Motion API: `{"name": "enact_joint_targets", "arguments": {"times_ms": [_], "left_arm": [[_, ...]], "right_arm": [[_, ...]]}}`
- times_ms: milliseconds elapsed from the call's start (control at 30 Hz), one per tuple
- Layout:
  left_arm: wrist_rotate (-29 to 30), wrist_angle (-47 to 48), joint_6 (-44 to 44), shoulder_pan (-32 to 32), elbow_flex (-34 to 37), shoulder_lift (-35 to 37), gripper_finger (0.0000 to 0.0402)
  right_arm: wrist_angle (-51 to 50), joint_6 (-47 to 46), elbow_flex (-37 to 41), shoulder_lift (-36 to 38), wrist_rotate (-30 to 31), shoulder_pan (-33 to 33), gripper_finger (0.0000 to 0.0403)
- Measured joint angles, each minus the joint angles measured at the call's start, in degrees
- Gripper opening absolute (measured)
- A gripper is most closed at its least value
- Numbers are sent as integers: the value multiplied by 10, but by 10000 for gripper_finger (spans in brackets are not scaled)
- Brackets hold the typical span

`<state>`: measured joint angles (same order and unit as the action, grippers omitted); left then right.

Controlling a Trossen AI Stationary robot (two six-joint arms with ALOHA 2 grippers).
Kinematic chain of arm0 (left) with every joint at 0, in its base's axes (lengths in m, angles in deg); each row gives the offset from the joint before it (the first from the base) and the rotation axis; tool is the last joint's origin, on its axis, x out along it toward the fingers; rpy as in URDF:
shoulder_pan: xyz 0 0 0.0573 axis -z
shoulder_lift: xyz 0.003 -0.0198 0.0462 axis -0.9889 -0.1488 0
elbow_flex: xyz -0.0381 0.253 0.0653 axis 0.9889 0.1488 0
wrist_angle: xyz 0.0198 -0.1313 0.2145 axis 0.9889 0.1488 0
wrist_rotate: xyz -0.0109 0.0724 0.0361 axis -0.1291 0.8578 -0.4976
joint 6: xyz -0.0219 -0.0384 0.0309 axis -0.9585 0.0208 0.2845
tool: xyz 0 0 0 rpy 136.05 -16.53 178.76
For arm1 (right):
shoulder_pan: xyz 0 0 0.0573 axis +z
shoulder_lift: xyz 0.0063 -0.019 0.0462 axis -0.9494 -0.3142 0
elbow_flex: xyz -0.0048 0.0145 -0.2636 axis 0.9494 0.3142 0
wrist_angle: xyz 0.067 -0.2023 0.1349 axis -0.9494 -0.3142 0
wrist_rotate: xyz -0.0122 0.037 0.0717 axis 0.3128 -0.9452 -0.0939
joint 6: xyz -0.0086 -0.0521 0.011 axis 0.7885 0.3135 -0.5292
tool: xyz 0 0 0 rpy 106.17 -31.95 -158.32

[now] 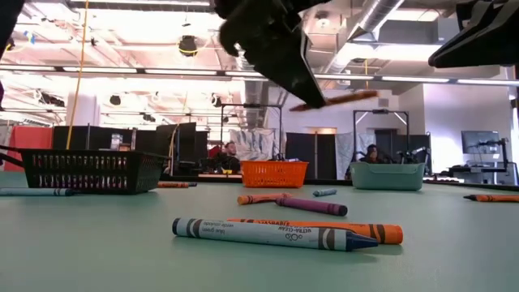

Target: Sort crayons

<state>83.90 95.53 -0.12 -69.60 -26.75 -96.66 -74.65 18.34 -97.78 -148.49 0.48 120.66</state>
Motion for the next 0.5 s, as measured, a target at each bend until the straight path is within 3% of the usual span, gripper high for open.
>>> {"name": "enact_joint_targets", "arguments": {"times_ms": [233,500], "left_arm": [[5,-1,40,-140,-1,12,9],[-47,-6,64,-311,-1,12,9]], "right_arm": [[0,2,0,0,0,0,63],[0,2,0,0,0,0,63]]}}
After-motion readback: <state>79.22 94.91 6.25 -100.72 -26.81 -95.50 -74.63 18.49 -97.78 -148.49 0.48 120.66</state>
